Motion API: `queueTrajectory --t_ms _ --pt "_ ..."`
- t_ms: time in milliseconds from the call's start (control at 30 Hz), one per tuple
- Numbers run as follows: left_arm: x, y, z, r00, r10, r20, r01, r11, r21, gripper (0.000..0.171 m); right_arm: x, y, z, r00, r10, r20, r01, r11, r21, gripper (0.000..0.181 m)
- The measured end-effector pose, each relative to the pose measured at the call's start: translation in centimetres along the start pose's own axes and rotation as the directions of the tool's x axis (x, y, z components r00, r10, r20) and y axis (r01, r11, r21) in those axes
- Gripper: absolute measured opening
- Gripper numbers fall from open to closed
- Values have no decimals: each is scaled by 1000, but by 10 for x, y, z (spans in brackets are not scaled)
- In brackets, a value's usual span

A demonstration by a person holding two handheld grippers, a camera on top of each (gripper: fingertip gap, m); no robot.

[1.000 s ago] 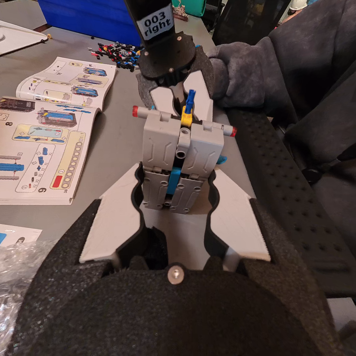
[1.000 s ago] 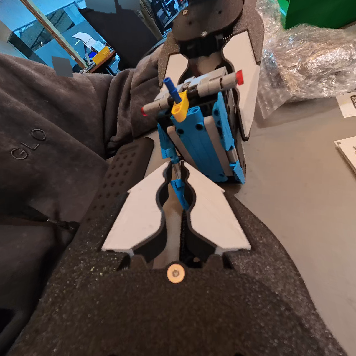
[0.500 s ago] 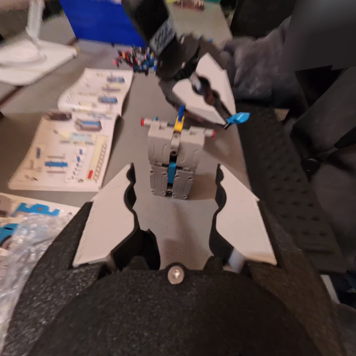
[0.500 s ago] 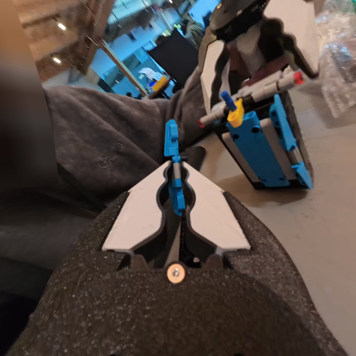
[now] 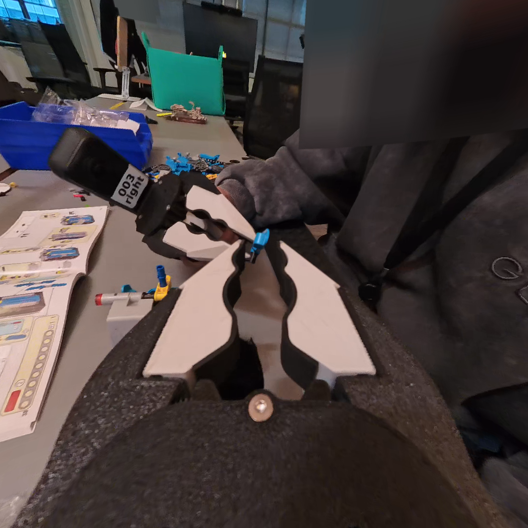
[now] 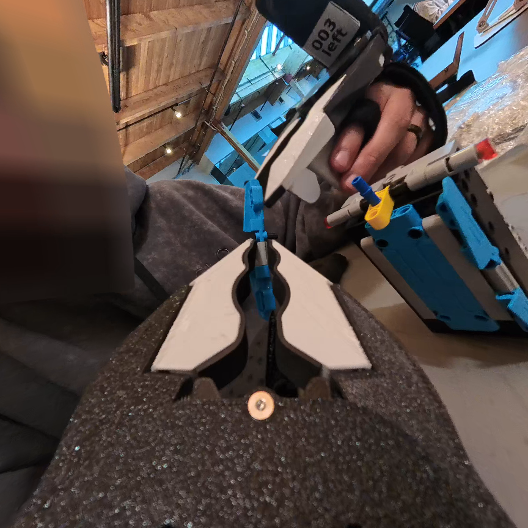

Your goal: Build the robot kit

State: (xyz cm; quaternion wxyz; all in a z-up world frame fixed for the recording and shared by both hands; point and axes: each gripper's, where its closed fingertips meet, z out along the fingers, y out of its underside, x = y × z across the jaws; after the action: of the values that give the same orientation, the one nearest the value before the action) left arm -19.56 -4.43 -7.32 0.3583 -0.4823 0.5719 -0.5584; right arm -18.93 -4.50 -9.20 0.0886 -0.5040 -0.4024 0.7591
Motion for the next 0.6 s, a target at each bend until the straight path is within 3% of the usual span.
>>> queueTrajectory --t_ms 167,300,467,600 --pt "-3 -1 1 1000 14 12 -15 1000 15 8 4 4 2 999 -15 -37 14 1000 -24 7" --pt "-17 4 -1 997 -30 70 30 1000 -6 7 15 -2 -5 976 -120 -184 116 993 -36 11" --pt "-24 10 0 993 -58 100 62 997 -36 7 16 -12 -10 761 -472 -445 426 881 -205 14" --pt "-26 13 2 992 -58 111 64 997 -49 7 24 -9 -12 608 -563 -560 458 825 -332 9"
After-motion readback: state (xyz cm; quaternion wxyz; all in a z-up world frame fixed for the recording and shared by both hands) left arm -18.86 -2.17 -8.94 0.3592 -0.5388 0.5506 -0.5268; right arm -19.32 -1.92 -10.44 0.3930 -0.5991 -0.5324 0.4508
